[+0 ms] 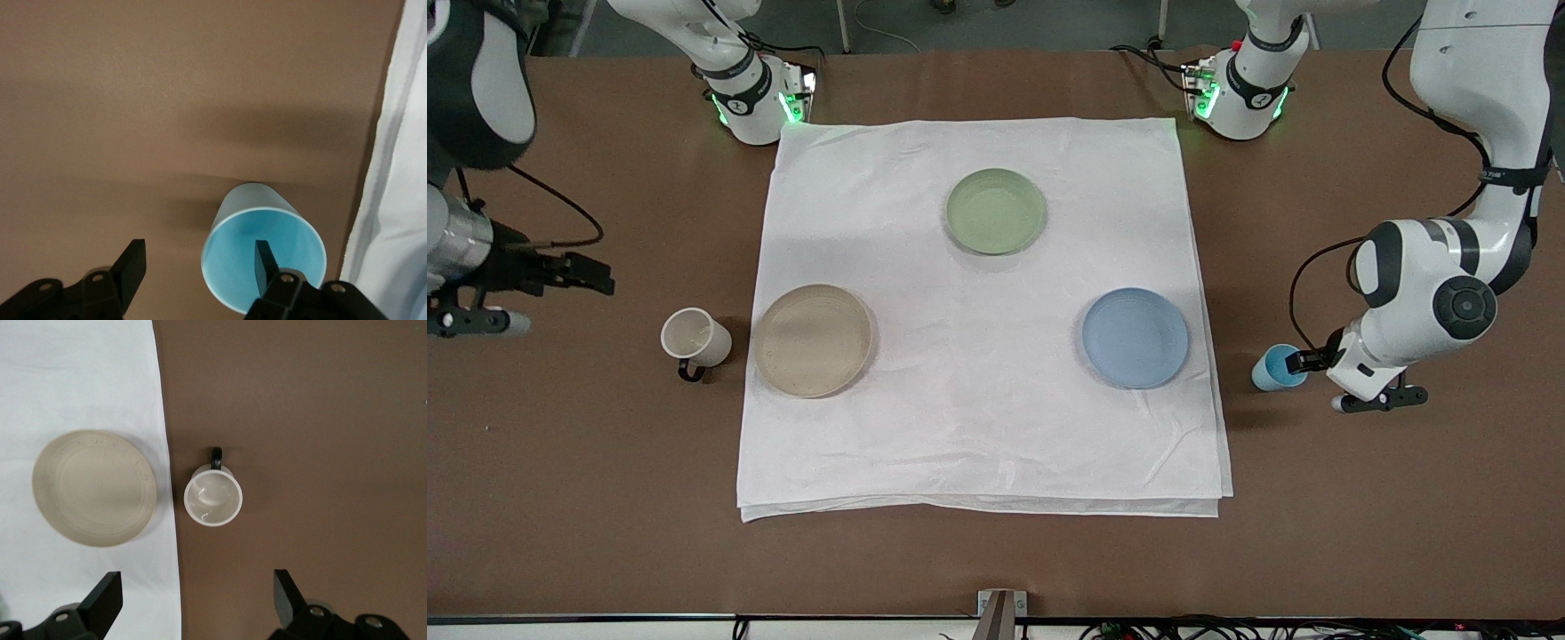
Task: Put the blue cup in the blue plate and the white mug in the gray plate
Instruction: 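Reach the left gripper to the blue cup while the right gripper reaches the mug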
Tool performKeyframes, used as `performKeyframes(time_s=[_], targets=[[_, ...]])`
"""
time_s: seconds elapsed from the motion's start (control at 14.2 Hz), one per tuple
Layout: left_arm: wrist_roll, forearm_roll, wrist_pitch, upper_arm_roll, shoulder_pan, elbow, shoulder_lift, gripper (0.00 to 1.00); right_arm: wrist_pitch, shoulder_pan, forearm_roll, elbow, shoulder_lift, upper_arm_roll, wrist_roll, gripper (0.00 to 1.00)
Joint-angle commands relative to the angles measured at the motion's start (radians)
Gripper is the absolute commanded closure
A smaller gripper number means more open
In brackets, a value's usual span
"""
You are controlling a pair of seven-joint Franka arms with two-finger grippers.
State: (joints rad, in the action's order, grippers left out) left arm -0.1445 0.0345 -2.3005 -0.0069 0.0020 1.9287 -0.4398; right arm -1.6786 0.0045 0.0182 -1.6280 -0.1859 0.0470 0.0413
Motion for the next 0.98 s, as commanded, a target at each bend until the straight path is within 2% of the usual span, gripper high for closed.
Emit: performKeyframes(time_s=[0.0,0.21,0.35,0.49,0.77,0.84,0.91], targets=[[-0.024,0.019,-0.045,-0.007,0.003,0.016,-0.026,0.42,-0.122,-0.032,-0.012,-0.065,-0.072,-0.009,-0.039,0.0],[-0.024,0.019,-0.054,-0.008,0.001,0.018,-0.03,0.82,-0.313,-0.029,-0.064,-0.238,-0.09,-0.009,-0.129,0.0],[-0.027,0.019,-0.033,-0.019,-0.003,0.018,0.002,0.98,-0.528,-0.024,-0.064,-0.369,-0.101,-0.009,-0.127,0.0],[-0.076,0.019,0.041,-0.085,-0.004,0.01,0.051,1.0,-0.656,-0.031,-0.064,-0.405,-0.161,-0.01,-0.123,0.0],[-0.309,0.019,0.124,-0.241,-0.005,0.007,0.11,1.0,-0.711,-0.021,-0.066,-0.401,-0.248,-0.013,-0.124,0.04],[-0.372,0.019,0.124,-0.278,-0.005,0.007,0.11,1.0,-0.71,-0.02,-0.066,-0.403,-0.25,-0.013,-0.123,0.11],[-0.432,0.021,0.124,-0.312,-0.011,0.007,0.105,1.0,-0.707,-0.02,-0.066,-0.403,-0.25,-0.013,-0.123,0.25]])
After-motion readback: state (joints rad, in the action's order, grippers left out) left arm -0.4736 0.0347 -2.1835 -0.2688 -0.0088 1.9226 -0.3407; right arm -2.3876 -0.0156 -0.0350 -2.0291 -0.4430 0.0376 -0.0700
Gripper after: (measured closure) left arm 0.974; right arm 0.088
